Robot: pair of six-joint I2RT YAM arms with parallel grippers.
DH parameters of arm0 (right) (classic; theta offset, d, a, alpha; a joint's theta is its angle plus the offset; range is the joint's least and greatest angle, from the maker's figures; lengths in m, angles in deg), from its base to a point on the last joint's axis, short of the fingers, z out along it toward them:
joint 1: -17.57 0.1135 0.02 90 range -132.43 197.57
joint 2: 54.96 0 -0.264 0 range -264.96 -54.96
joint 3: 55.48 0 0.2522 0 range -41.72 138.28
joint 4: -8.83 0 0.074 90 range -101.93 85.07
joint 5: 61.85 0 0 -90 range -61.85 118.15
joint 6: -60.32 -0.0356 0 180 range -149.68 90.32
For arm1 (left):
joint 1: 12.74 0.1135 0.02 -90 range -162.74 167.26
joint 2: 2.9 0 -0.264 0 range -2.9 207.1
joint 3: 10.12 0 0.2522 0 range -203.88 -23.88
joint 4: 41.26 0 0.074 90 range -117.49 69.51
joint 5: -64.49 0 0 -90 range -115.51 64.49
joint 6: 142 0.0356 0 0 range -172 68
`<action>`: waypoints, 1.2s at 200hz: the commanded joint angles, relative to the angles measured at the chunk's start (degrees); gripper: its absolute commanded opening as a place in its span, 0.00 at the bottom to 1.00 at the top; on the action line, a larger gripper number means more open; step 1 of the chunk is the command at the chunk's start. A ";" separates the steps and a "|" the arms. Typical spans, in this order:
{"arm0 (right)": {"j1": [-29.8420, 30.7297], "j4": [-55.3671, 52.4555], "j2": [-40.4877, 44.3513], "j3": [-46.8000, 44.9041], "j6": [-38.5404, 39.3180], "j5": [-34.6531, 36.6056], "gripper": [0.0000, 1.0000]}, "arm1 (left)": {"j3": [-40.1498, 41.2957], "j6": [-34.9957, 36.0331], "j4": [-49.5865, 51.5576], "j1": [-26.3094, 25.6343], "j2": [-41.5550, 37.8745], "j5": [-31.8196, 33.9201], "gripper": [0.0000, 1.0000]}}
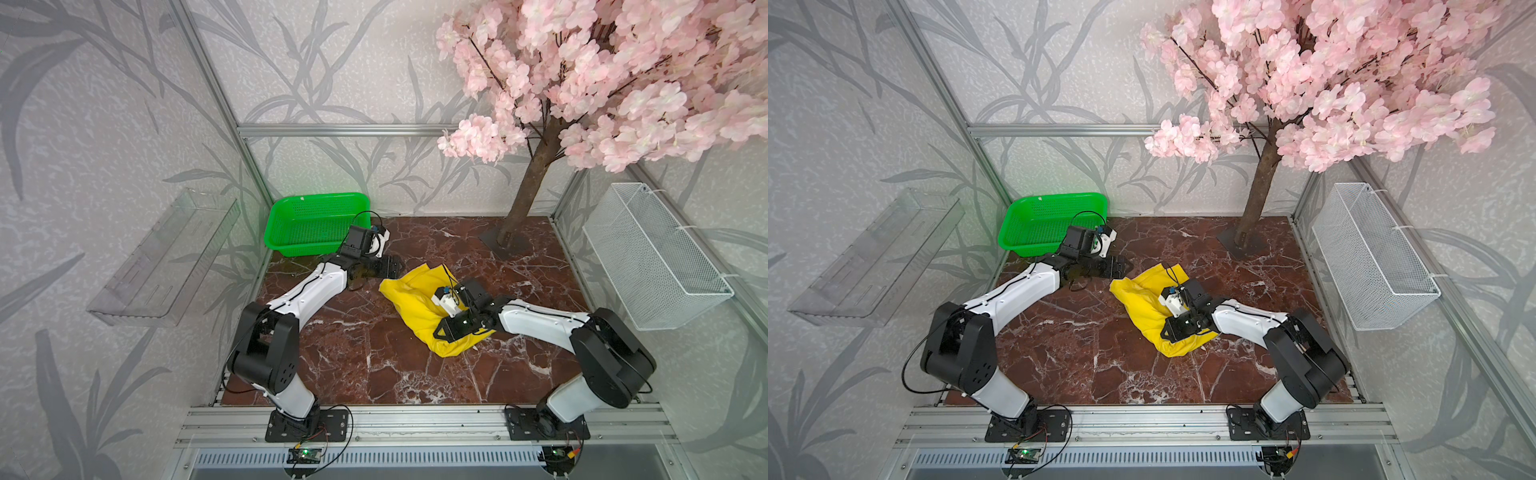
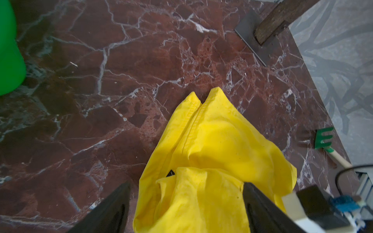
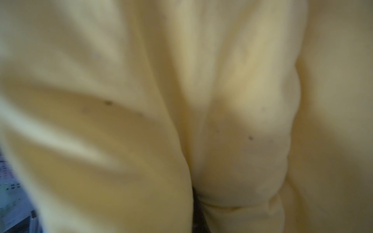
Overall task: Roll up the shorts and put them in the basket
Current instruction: Roll the shorts at the center of the board.
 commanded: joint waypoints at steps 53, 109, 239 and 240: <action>-8.30 12.56 -6.82 -5.94 -10.04 -14.08 0.00 | 5.64 5.63 -13.73 0.74 4.41 -10.22 0.92; -10.11 16.69 -12.17 -6.82 -12.57 -16.40 0.00 | 9.57 5.10 -22.58 0.65 8.02 -14.78 0.93; -10.69 -5.18 -7.43 0.18 -4.14 -0.01 0.00 | -4.55 -7.28 -8.25 -0.58 25.91 -5.85 0.00; -10.69 -5.54 -7.43 0.54 -4.00 0.30 0.00 | -4.37 -7.32 -8.14 -0.58 25.80 -5.47 0.00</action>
